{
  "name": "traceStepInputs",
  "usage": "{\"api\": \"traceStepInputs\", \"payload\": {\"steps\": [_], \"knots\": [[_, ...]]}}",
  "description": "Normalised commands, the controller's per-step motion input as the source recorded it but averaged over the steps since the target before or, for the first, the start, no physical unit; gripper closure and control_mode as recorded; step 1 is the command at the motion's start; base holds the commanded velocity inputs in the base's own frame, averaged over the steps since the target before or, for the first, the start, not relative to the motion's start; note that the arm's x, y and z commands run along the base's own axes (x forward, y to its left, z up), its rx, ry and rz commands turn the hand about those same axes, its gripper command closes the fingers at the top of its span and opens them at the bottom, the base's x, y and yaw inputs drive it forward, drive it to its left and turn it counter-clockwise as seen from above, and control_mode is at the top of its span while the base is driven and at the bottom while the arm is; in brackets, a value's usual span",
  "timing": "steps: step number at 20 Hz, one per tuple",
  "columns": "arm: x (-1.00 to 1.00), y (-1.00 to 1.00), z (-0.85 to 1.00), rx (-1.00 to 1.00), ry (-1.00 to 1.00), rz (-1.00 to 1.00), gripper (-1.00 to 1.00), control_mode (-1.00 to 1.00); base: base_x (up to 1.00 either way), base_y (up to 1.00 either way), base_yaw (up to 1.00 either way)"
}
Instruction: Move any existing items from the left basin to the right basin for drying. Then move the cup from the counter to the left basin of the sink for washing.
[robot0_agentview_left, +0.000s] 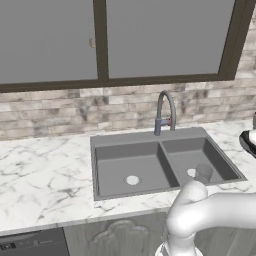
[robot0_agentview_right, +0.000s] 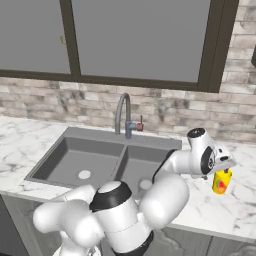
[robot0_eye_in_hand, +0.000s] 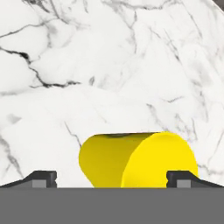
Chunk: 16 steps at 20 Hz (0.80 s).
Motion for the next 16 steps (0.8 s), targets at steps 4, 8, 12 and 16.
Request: {"api": "traceStepInputs", "payload": {"steps": [4,8,12,16], "knots": [[0.02,-0.09,-0.1,0.0,0.04,0.05,-1.0,-1.0,0.0,0.0,0.0],[0.0,-0.04,-0.13,0.0,0.05,0.04,-1.0,-1.0,0.0,0.0,0.0],[0.0,0.0,-0.09,0.0,0.04,0.03,1.0,-1.0,0.0,0.0,0.0],[0.0,0.0,-0.06,0.0,0.04,0.03,1.0,-1.0,0.0,0.0,0.0]]}}
